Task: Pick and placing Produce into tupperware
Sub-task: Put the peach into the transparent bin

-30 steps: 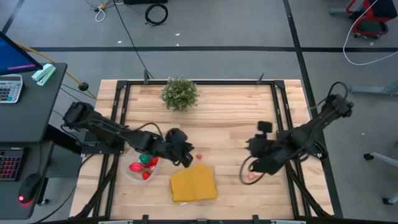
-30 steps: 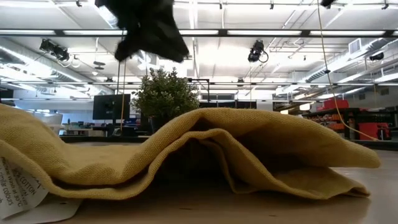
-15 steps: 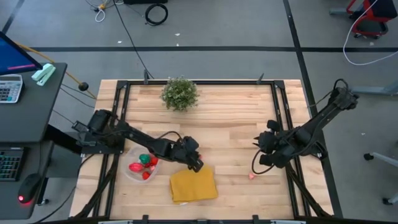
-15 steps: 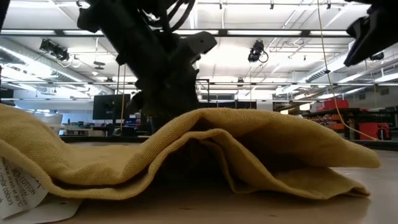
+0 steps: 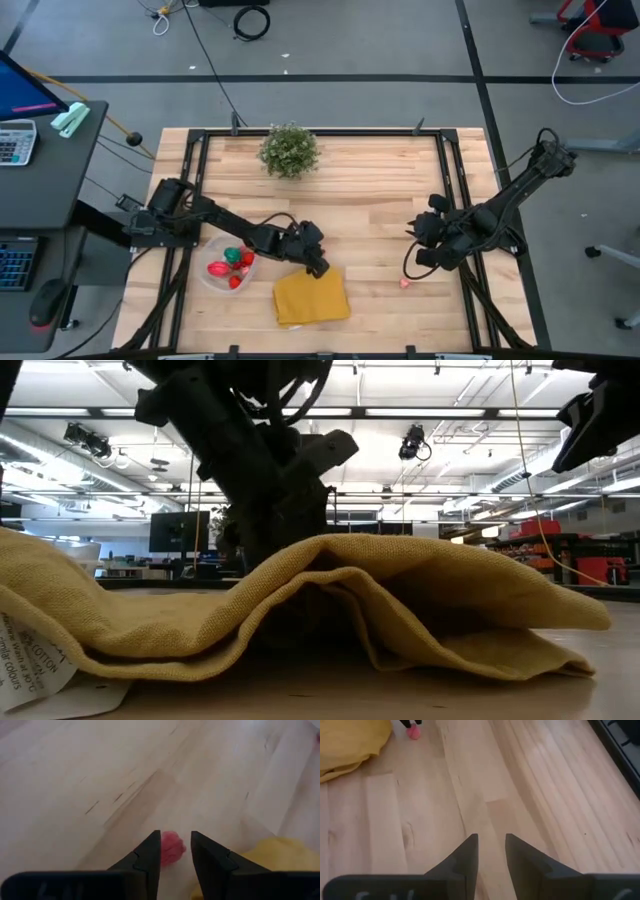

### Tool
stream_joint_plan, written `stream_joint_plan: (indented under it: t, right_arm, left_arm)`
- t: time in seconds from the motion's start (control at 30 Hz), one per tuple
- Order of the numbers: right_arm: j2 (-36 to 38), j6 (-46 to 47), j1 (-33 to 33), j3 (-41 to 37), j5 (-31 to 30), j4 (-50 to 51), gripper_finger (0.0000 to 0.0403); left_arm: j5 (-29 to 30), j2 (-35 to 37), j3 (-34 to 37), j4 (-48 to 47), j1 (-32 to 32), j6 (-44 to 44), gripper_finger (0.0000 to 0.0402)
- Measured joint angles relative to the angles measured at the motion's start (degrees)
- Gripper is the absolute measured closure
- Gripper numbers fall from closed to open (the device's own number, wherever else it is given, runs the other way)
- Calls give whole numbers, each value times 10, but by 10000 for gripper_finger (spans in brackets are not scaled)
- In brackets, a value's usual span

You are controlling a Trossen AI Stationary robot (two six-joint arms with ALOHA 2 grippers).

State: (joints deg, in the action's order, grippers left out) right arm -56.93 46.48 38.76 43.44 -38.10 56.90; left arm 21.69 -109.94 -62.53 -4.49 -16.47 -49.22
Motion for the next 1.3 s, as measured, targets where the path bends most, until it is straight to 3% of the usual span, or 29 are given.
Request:
stream_joint_plan:
  t: [0.23,0.43,0.77,0.9,1.0,1.1,1.3]
  right_arm:
    - [0,2,0,0,0,0,298]
    - [0,3,0,0,0,-1,298]
    - [0,5,0,0,0,-5,298]
    - [0,5,0,0,0,-5,298]
    - [0,5,0,0,0,-8,298]
    - [0,6,0,0,0,-14,298]
    - [0,39,0,0,0,-16,298]
  left_arm:
    - [-20,-15,0,0,3,-11,255]
    - [-9,-38,-2,7,1,-24,251]
    - [6,0,1,-7,-2,23,354]
    - [8,41,1,-29,-18,25,369]
    - [28,80,1,-78,-39,21,364]
    - [61,121,0,-184,-68,-26,358]
    - [110,188,0,-464,-155,-298,371]
